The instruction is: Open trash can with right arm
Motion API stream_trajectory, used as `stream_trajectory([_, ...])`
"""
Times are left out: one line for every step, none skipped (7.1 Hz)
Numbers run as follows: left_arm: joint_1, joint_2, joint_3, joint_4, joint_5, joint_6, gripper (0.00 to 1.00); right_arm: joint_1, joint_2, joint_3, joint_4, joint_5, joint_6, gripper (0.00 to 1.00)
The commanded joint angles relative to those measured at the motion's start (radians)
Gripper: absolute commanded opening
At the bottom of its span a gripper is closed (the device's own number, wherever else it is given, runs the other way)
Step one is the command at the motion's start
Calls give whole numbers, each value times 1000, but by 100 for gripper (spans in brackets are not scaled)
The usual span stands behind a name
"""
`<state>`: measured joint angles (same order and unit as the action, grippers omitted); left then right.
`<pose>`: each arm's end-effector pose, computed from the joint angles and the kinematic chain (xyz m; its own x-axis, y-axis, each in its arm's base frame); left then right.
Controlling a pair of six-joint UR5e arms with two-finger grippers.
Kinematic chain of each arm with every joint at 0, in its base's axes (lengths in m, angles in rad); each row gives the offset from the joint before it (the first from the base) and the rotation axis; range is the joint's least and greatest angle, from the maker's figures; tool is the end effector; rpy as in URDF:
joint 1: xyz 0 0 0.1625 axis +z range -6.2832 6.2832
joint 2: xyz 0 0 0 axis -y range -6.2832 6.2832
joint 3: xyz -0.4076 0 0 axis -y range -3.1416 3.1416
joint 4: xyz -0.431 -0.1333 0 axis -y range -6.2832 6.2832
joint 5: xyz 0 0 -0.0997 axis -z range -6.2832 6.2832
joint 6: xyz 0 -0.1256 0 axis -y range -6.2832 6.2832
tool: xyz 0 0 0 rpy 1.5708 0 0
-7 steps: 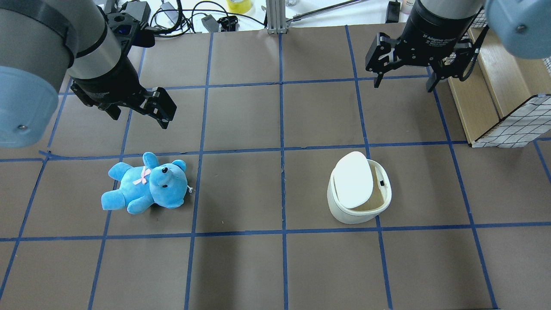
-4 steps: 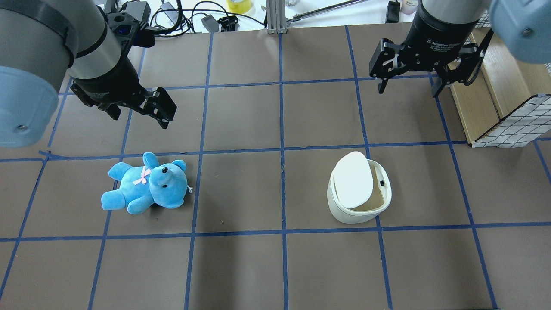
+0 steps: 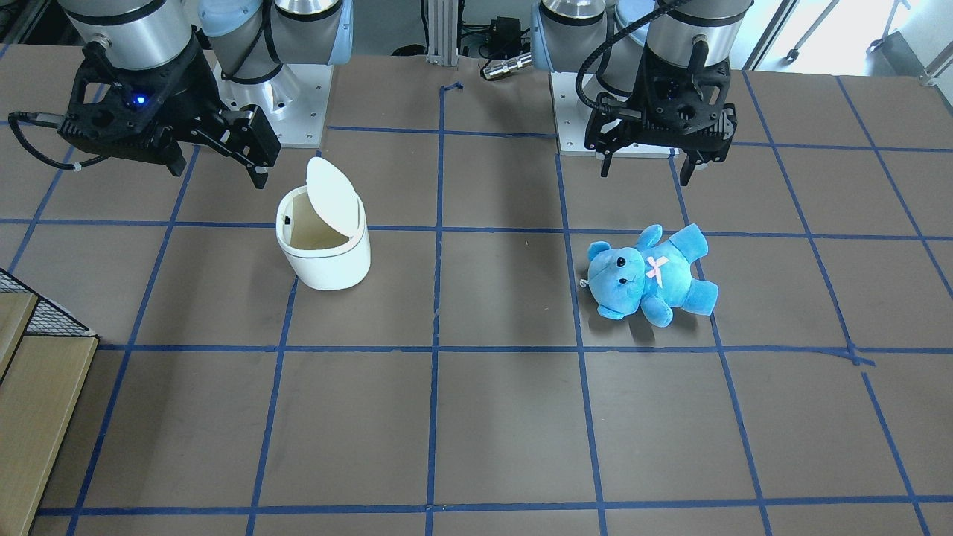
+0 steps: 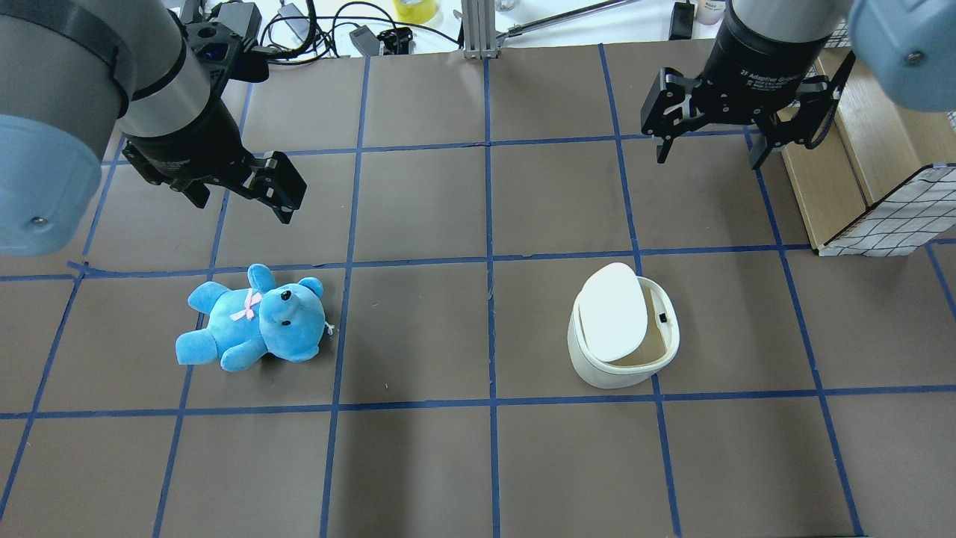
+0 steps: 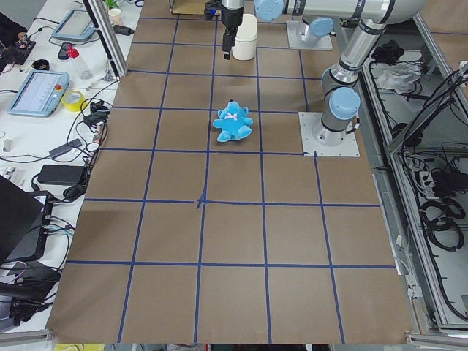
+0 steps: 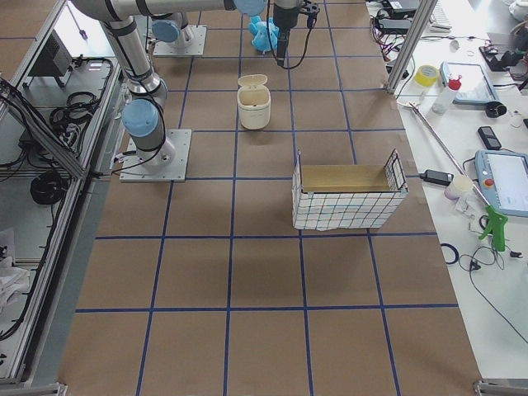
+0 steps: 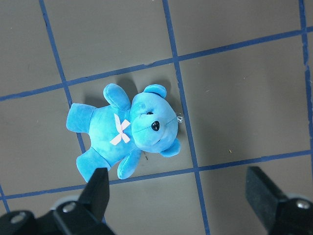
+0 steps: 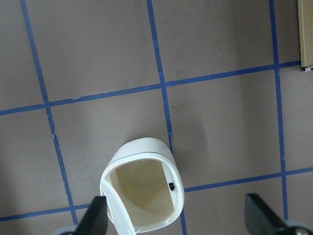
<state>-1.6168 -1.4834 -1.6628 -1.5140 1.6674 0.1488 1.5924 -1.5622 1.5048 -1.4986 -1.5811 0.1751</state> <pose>-0.1441 -0.4954 0.4469 -0.9767 0.1882 -0.1030 0.1929 0.9805 -0.0373 0.1435 -0.5286 0.4678 -0.9882 0.1527 0.0127 0.1529 0.9882 0.0128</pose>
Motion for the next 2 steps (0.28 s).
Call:
stream_trajectory([0,0,0,0,0,0,100,0,1,0,-2,0,0,100])
stream_trajectory([0,0,0,0,0,0,100,0,1,0,-2,0,0,100])
